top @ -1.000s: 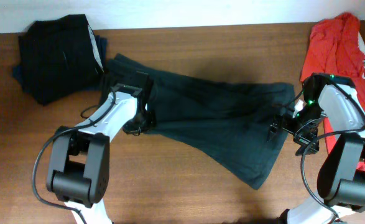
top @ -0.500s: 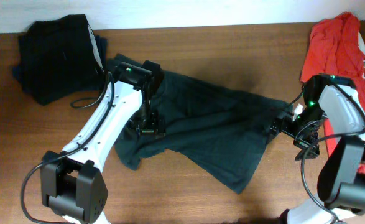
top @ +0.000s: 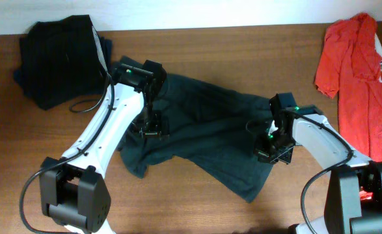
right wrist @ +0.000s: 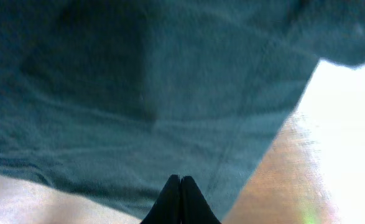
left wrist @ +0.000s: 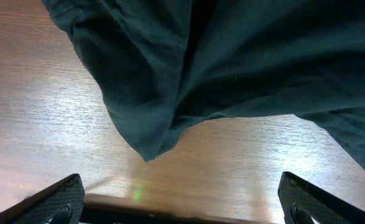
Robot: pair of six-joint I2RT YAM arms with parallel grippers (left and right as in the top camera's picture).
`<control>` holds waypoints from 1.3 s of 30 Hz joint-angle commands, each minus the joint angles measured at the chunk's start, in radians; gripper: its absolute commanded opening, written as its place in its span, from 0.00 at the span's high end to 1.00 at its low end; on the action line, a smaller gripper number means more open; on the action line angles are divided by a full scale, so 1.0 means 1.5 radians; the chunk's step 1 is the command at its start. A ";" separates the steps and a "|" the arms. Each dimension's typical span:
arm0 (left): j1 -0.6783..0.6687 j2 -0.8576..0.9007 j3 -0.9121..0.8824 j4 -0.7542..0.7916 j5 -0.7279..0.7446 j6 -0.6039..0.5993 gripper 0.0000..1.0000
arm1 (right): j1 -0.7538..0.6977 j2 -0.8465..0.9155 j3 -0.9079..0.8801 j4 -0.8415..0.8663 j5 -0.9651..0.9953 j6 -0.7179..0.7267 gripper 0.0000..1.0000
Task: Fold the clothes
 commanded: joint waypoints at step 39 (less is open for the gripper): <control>0.002 -0.002 -0.002 0.042 0.020 -0.007 0.01 | -0.098 0.219 0.080 0.101 0.131 -0.097 0.96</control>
